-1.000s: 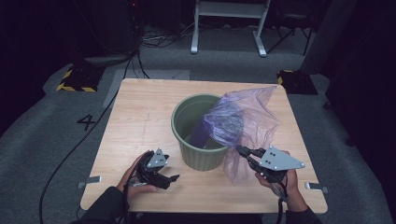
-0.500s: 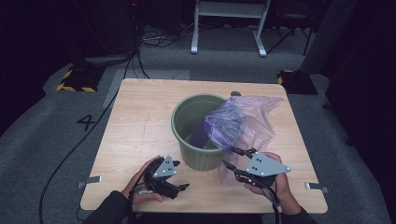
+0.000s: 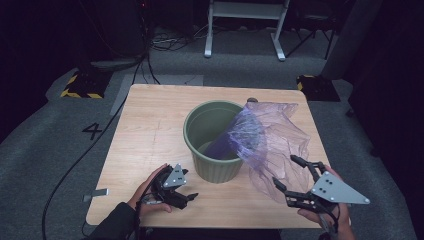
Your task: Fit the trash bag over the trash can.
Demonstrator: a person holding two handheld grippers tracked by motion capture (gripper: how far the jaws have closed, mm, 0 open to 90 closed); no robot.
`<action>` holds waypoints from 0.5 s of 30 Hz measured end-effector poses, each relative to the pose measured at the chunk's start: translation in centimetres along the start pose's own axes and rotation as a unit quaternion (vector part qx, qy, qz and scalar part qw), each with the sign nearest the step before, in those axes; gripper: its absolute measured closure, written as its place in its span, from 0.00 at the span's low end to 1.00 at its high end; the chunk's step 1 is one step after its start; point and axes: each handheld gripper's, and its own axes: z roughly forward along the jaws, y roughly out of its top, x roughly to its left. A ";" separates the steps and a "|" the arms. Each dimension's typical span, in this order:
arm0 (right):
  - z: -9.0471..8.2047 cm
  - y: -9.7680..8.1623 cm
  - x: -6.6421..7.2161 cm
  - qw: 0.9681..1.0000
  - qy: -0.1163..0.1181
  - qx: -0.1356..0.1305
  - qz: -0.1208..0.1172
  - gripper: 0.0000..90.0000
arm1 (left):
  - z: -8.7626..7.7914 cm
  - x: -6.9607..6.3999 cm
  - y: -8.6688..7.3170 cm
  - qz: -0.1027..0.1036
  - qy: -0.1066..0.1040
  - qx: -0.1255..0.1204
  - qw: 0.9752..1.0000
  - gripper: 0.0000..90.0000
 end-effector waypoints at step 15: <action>-0.6 -5.0 -7.3 0.988 -0.065 0.075 0.116 0.18 | 0.4 1.1 -0.5 -0.030 0.035 -0.003 0.999 0.19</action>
